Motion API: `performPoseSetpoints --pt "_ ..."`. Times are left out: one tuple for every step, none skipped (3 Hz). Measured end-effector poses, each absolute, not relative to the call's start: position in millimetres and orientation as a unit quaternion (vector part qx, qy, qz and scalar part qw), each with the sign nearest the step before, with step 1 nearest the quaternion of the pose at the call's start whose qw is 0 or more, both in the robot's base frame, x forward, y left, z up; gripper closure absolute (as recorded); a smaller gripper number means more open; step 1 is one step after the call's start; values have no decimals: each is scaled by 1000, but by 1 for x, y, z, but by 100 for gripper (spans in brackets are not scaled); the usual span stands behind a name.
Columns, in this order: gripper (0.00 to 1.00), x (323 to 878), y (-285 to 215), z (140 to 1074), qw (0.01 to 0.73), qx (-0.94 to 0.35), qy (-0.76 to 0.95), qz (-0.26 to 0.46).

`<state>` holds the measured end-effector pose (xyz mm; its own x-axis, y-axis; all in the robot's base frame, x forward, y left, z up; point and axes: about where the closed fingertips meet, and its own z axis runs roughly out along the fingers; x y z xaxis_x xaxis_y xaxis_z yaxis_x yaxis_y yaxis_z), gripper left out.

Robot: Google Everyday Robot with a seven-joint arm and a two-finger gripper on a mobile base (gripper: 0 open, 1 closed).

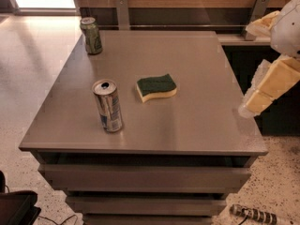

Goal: Move redbull can near green can

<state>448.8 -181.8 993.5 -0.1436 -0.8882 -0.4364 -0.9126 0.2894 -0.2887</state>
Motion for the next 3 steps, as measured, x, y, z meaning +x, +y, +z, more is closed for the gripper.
performPoseSetpoints --pt "0 458 -159 993 335 -589 730 88" --pt "0 459 -124 993 388 -583 697 153" --pt "0 461 -89 983 425 -571 669 215"
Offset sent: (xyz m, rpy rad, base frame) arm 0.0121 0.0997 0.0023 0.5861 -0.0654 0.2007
